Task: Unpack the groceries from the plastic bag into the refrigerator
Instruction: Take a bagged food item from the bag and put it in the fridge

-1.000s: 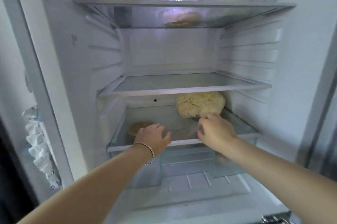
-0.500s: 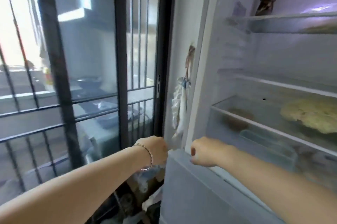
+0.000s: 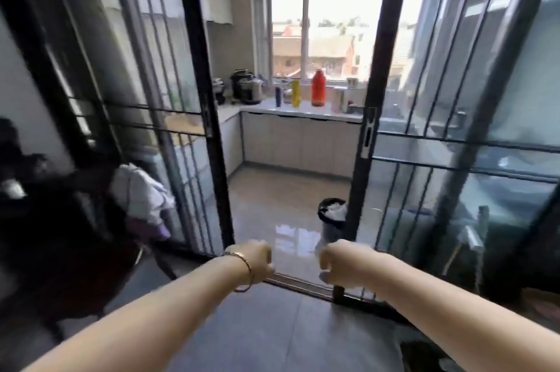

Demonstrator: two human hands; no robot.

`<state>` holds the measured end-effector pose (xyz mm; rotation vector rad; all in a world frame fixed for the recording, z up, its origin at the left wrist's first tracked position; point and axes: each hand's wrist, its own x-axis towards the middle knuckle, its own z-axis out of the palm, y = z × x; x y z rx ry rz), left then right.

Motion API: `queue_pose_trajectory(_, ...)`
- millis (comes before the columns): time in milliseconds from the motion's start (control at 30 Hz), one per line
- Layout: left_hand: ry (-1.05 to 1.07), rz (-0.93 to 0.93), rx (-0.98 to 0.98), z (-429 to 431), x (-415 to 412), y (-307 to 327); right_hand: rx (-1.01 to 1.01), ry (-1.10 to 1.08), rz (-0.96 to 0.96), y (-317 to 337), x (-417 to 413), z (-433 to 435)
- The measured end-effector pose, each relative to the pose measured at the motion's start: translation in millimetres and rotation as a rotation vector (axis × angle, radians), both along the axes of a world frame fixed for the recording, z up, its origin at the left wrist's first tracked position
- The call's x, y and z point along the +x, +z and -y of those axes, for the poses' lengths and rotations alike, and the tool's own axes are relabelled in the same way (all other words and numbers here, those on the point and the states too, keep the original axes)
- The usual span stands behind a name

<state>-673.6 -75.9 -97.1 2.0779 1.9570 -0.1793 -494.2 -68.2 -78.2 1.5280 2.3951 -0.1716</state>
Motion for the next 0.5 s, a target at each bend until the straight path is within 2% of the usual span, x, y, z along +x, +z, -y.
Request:
queue_pose_trajectory(267,0.516,0.037,0.002,160.5,-319.7,-6.9,-0.082,0.422,-0.042,-16.6,-333.6,60.3)
queue_pose_trajectory(500,0.871,0.045,0.042,309.3,-515.1,-4.6,-0.145,0.729,-0.062,-12.3,-576.0,143.7)
